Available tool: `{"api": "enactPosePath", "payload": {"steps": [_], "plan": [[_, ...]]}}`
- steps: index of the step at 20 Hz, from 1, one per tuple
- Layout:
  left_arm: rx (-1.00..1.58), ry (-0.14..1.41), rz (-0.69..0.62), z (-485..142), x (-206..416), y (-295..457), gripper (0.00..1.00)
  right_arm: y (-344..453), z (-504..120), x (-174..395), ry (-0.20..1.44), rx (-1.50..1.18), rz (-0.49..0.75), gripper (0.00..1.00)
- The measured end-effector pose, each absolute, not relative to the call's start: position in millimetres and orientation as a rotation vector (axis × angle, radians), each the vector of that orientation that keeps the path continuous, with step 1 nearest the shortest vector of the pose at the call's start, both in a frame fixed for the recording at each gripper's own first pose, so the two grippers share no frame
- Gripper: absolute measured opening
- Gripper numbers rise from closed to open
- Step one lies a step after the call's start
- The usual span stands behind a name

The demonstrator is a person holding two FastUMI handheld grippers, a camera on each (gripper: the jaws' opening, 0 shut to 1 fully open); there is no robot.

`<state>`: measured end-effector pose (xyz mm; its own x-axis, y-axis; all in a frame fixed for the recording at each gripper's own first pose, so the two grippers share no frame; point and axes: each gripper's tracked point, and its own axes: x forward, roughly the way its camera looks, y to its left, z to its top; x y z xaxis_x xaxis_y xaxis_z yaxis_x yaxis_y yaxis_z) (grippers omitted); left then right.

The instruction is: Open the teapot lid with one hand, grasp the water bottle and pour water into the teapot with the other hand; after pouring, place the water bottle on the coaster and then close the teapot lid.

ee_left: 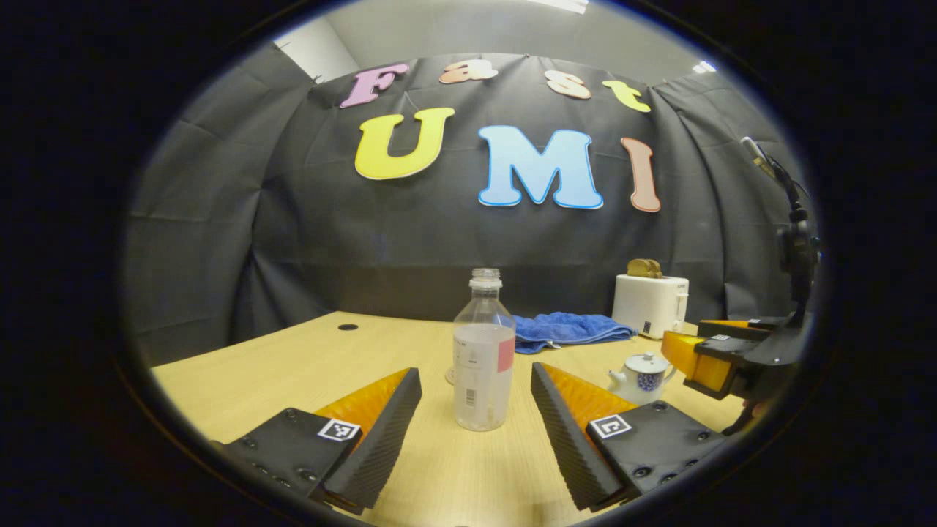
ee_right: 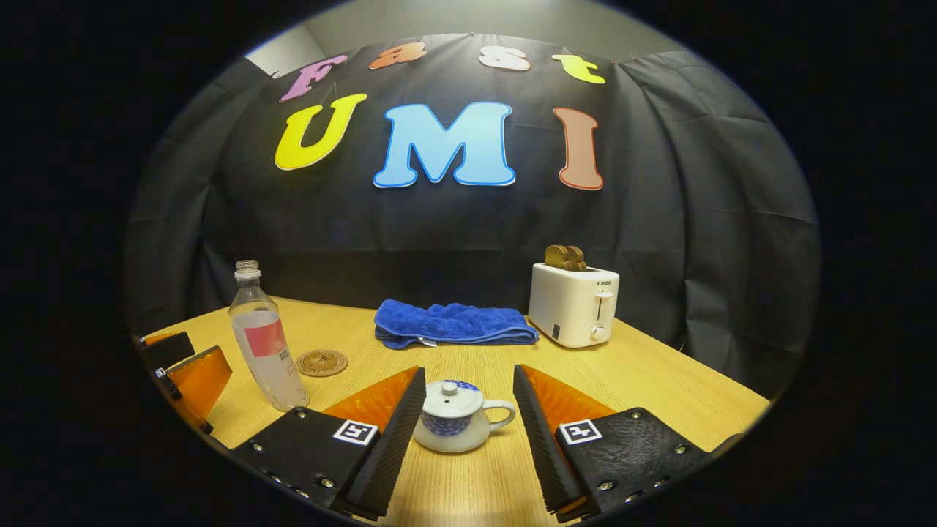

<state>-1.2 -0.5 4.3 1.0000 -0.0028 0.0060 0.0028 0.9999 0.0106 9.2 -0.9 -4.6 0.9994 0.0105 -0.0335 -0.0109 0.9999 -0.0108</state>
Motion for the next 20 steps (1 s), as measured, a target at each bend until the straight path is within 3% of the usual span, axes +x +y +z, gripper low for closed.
{"api": "enactPosePath", "payload": {"steps": [8, 9, 10, 15, 16, 20], "plan": [[0.011, -0.004, -0.003, 4, -1, 0, 1.0, 6, -12, 37, 0.117, -0.045, 0.051, 0.7], [0.012, -0.004, -0.002, 3, 0, 0, 1.0, 9, -15, 41, 0.135, -0.037, 0.064, 0.59], [0.012, -0.004, -0.001, 5, -1, 1, 1.0, 11, -21, 45, 0.155, -0.038, 0.069, 0.57], [0.008, -0.003, 0.004, 4, 0, 5, 1.0, 18, -29, 59, 0.177, -0.036, 0.097, 0.56], [0.006, -0.001, 0.005, 3, 0, 6, 1.0, 19, -29, 57, 0.174, -0.04, 0.099, 0.33], [-0.001, 0.002, 0.004, 2, 1, 7, 1.0, 19, -28, 56, 0.163, -0.057, 0.101, 0.33]]}}
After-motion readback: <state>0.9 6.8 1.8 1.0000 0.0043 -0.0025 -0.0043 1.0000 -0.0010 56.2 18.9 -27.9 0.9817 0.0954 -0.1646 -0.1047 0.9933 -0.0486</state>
